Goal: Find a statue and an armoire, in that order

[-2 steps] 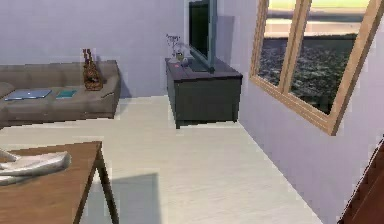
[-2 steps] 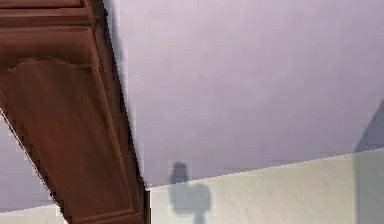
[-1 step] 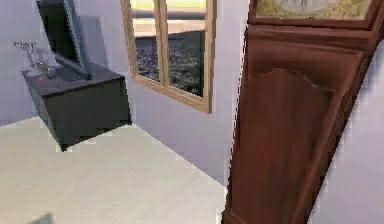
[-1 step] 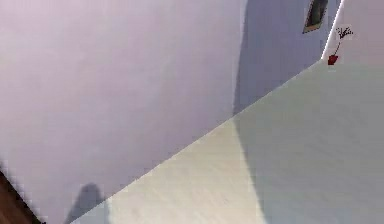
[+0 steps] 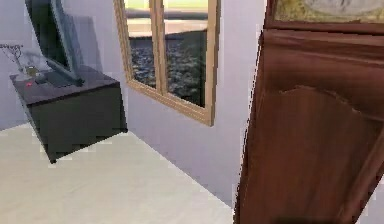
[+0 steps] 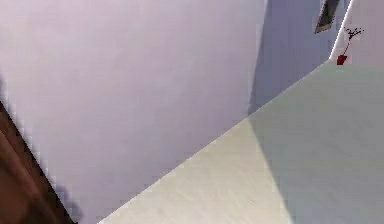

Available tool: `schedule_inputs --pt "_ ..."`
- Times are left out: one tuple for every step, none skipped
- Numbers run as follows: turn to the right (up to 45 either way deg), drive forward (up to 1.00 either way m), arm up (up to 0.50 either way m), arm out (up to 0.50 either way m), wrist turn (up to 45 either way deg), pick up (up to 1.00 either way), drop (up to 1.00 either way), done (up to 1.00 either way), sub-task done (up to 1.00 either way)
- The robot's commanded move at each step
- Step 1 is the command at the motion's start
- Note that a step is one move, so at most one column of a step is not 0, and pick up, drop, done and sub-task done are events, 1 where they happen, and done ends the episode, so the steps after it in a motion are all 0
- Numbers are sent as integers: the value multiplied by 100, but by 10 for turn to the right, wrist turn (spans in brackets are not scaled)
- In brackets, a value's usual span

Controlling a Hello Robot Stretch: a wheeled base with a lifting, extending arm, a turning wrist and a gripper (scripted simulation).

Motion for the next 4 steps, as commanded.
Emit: schedule_inputs --pt "-450 0 0 0 0 0 0 0 0" --pt "0 100 0 0 0 0 0 0 0" --pt "-120 0 0 0 0 0 0 0 0" --pt "-30 0 0 0 0 0 0 0 0"
